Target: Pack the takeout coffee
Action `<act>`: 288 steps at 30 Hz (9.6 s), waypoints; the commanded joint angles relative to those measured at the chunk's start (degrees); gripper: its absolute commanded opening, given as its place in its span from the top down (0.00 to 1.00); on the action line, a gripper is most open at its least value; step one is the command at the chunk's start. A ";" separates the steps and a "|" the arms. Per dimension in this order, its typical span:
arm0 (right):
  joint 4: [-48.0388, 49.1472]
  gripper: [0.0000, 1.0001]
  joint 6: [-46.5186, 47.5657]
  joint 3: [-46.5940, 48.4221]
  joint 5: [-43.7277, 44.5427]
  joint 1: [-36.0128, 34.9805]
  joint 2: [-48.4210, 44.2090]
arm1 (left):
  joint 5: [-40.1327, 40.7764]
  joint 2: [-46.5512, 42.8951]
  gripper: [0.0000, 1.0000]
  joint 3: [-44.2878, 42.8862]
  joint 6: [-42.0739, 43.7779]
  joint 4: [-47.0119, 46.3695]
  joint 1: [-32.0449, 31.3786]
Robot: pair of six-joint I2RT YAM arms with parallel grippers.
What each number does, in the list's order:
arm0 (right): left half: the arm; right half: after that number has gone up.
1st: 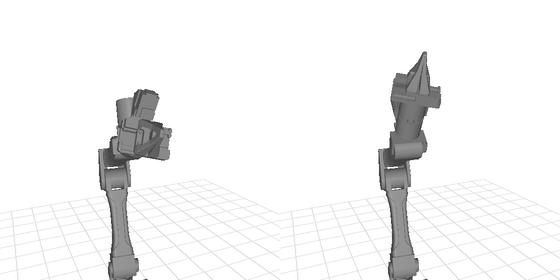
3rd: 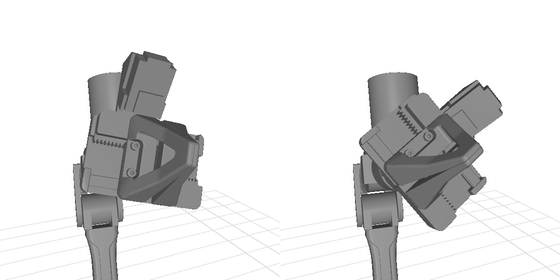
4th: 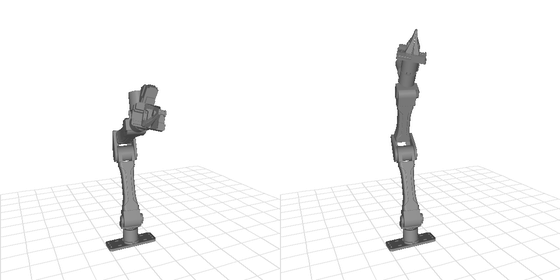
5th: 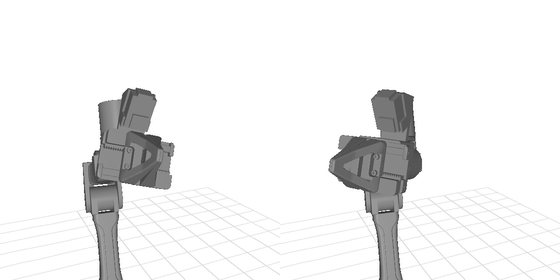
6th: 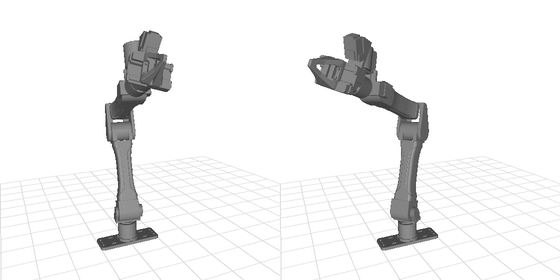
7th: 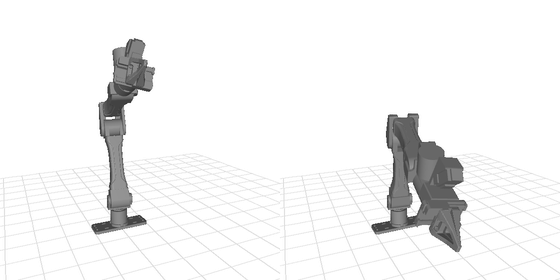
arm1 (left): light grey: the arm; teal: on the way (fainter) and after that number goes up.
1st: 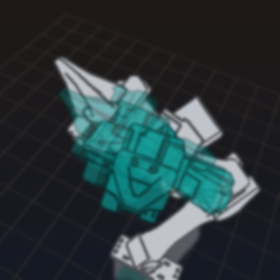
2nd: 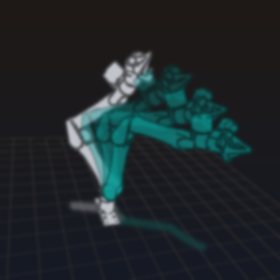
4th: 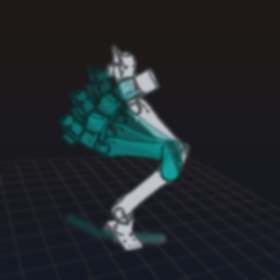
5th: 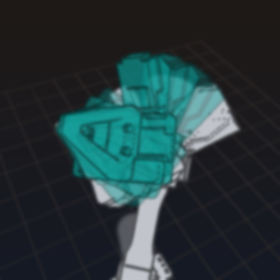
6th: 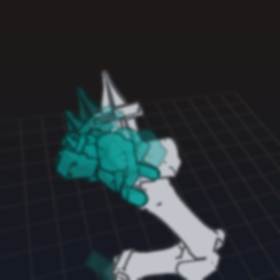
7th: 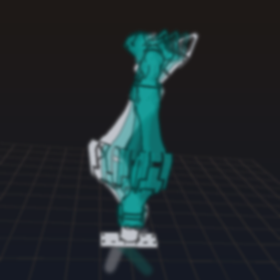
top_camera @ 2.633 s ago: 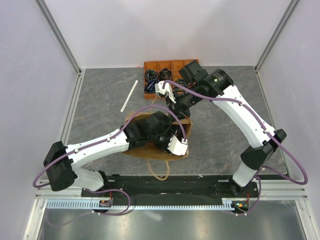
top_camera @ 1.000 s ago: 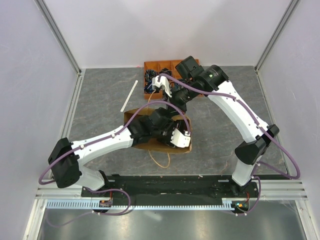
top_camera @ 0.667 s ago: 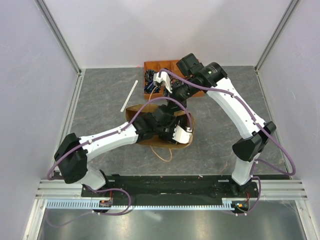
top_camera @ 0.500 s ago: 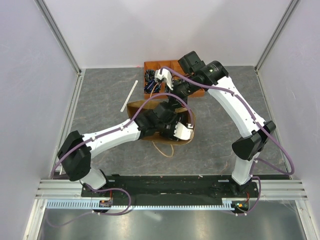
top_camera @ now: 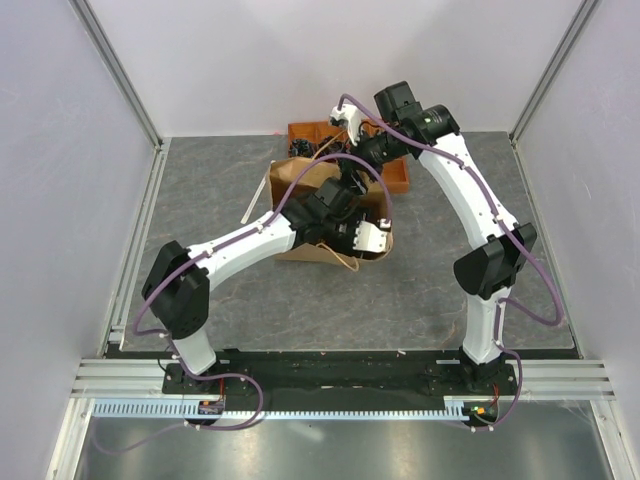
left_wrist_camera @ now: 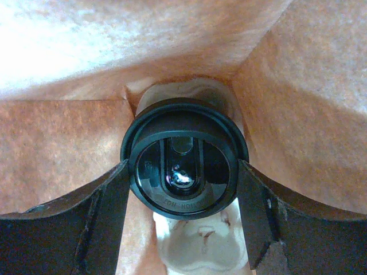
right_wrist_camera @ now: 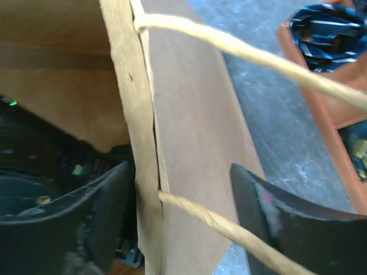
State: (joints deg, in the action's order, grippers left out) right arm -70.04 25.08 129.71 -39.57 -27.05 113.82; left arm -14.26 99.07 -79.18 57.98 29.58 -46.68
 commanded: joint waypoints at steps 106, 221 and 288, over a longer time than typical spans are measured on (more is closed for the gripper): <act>13.69 1.00 -11.29 -4.90 6.53 7.80 -5.80 | -5.78 16.42 0.50 -13.63 0.03 10.67 9.76; 17.75 1.00 20.00 -27.84 -9.12 6.22 -25.31 | 6.00 24.15 0.33 -42.99 -53.05 30.27 38.06; 25.91 1.00 25.46 -38.83 1.07 -5.12 -36.91 | -1.82 23.19 0.98 -24.45 -50.15 15.25 37.89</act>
State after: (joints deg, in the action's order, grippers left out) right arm -48.80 50.76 92.25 -38.46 -31.42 80.34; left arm -11.51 128.51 -105.25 10.31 48.95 -9.15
